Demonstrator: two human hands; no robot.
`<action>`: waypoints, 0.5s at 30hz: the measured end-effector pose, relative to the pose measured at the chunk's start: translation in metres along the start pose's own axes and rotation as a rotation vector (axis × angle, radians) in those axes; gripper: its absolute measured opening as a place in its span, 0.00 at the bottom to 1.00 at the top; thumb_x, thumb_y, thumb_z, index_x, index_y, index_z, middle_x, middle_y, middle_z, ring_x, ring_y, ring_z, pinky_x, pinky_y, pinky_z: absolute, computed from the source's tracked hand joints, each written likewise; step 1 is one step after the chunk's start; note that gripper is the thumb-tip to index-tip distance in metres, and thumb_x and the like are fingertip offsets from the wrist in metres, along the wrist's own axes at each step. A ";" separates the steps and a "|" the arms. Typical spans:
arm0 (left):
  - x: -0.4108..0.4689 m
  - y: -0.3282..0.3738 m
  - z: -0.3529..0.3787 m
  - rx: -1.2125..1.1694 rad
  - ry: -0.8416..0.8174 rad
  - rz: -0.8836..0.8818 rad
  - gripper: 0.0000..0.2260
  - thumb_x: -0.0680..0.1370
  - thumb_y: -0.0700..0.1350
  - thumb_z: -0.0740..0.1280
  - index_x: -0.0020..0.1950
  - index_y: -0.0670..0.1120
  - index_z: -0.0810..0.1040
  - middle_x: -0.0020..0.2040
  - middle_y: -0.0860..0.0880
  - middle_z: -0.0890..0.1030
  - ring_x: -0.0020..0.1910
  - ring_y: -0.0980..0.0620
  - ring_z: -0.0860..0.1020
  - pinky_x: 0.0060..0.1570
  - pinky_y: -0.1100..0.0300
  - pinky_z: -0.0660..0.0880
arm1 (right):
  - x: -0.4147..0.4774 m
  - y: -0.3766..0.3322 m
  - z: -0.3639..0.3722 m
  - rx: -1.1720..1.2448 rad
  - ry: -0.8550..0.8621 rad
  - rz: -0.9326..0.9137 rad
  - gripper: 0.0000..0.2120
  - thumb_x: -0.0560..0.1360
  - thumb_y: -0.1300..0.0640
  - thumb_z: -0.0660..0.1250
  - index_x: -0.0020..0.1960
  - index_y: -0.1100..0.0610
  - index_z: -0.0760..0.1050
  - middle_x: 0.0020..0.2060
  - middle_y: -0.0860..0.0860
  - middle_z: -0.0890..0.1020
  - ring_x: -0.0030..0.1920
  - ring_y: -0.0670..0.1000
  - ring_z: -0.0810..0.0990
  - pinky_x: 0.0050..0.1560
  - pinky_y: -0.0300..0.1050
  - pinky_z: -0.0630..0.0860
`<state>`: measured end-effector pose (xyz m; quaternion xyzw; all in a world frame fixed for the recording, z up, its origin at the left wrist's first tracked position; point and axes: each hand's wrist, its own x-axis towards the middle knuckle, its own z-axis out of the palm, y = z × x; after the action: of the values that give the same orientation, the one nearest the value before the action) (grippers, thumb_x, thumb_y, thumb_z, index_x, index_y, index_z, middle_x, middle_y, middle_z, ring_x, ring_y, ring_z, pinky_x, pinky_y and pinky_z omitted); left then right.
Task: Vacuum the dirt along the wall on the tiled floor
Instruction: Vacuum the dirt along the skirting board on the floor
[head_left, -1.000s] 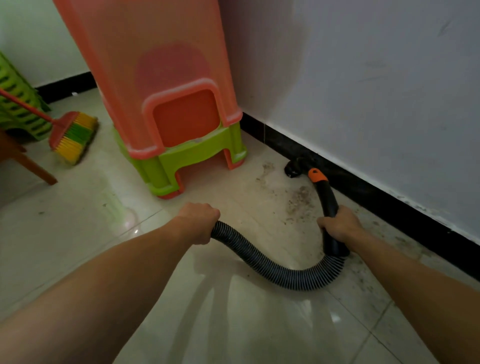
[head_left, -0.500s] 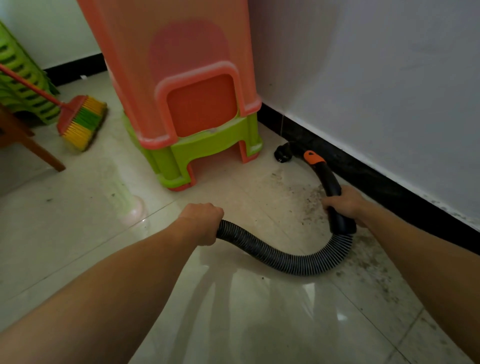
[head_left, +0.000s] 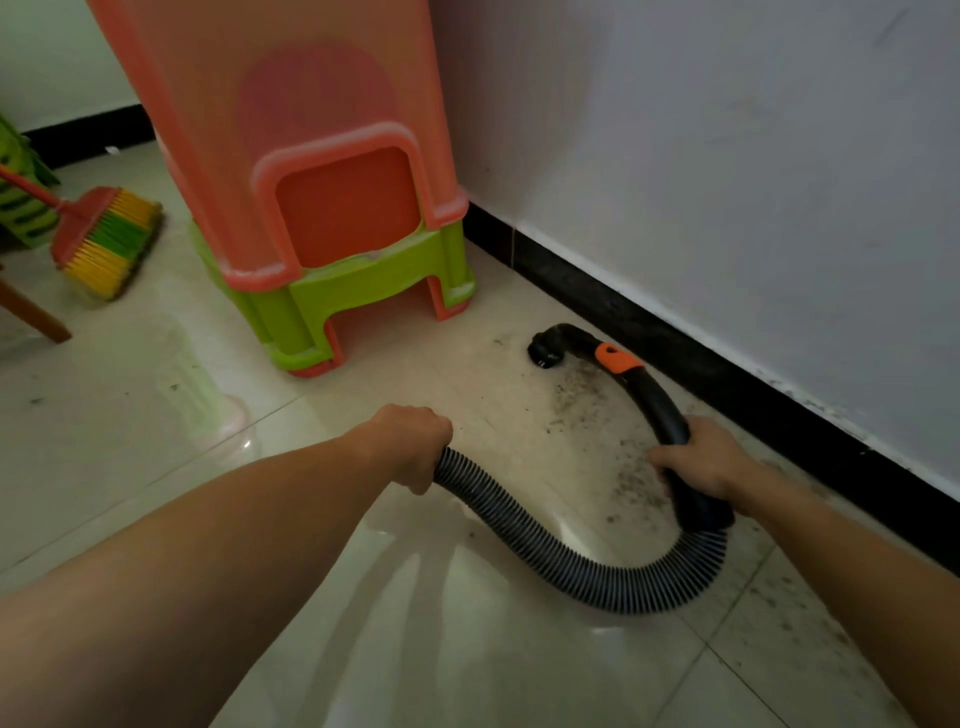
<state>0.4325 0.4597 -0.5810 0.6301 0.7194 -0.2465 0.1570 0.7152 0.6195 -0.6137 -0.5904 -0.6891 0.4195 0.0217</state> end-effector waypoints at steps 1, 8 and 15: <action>-0.001 0.000 -0.002 -0.001 -0.012 -0.008 0.15 0.70 0.47 0.73 0.55 0.48 0.75 0.44 0.50 0.76 0.45 0.50 0.77 0.40 0.58 0.73 | -0.005 0.004 -0.001 0.014 0.018 0.000 0.10 0.71 0.62 0.73 0.48 0.61 0.75 0.37 0.60 0.83 0.37 0.58 0.83 0.39 0.51 0.81; -0.013 0.009 -0.004 0.004 -0.078 -0.019 0.16 0.68 0.49 0.74 0.53 0.50 0.77 0.42 0.51 0.76 0.44 0.50 0.79 0.42 0.57 0.76 | -0.025 0.007 -0.007 0.040 -0.089 0.004 0.12 0.68 0.64 0.73 0.50 0.60 0.75 0.40 0.64 0.84 0.41 0.64 0.85 0.48 0.61 0.83; -0.023 0.006 0.003 0.015 -0.124 -0.030 0.17 0.67 0.49 0.75 0.53 0.49 0.75 0.44 0.50 0.76 0.45 0.49 0.78 0.42 0.56 0.76 | -0.023 -0.012 0.014 -0.085 -0.096 -0.054 0.14 0.69 0.60 0.73 0.52 0.59 0.74 0.42 0.59 0.83 0.41 0.58 0.83 0.43 0.51 0.81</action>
<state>0.4418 0.4393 -0.5716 0.6040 0.7157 -0.2930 0.1927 0.7046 0.5932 -0.6049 -0.5512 -0.7222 0.4171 -0.0253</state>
